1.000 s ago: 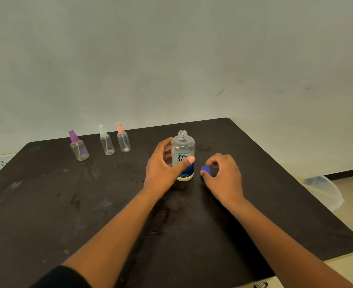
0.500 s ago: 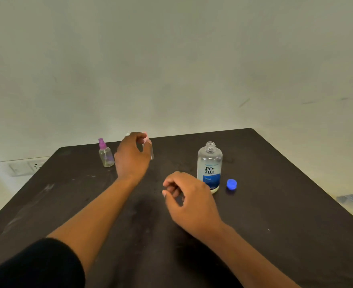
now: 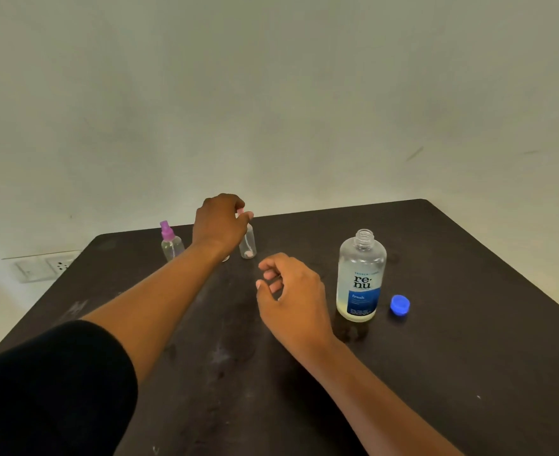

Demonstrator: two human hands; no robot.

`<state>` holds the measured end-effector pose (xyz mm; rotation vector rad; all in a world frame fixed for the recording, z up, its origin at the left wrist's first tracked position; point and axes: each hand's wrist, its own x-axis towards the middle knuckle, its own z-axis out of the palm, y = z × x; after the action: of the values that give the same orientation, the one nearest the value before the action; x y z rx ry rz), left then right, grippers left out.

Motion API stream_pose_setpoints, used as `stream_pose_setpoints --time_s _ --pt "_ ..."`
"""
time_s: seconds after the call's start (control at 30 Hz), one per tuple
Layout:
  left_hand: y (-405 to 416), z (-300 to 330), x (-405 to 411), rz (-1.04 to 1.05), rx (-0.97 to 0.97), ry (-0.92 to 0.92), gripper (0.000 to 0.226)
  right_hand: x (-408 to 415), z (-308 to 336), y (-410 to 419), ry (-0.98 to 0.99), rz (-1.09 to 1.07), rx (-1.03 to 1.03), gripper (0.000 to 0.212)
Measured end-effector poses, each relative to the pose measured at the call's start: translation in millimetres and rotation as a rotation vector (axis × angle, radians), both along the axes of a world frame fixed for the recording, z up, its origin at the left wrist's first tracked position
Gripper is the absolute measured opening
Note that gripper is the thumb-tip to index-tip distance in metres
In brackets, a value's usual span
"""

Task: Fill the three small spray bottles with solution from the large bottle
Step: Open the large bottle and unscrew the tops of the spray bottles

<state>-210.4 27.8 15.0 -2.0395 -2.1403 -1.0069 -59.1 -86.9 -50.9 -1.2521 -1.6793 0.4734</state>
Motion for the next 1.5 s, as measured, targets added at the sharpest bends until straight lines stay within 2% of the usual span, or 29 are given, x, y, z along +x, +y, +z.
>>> stream_pose_setpoints --time_s 0.27,0.47,0.6,0.7,0.83,1.0,1.13,1.33,1.5 --pt "-11 5 -8 -0.024 0.058 -0.085 0.019 -12 -7 7 0.044 -0.039 -0.017 0.028" --pt "-62 19 -12 -0.190 -0.003 -0.215 0.016 -13 -9 6 0.021 -0.070 0.029 0.052" --pt "-98 12 -15 -0.273 -0.027 -0.331 0.018 -8 -7 3 -0.039 -0.056 -0.015 0.062" --pt "-117 0 -18 -0.308 0.014 -0.451 0.019 -5 -8 -2 -0.044 -0.028 -0.033 0.057" --pt "-130 -16 -17 -0.351 0.057 -0.599 0.019 -1 -11 -8 -0.066 0.027 -0.022 0.041" --pt "-140 -33 -13 -0.463 0.016 -0.692 0.027 2 -13 -7 -0.054 0.091 -0.020 0.035" --pt "-141 -49 -11 -0.486 -0.014 -0.728 0.032 4 -14 -8 -0.075 0.142 0.000 0.036" --pt "-141 -64 -24 -0.433 0.063 -0.764 0.036 0 -19 -7 -0.071 0.127 -0.047 0.035" --pt "-142 -66 -23 -0.344 0.081 -0.653 0.027 9 -18 -2 -0.103 0.072 -0.142 0.032"
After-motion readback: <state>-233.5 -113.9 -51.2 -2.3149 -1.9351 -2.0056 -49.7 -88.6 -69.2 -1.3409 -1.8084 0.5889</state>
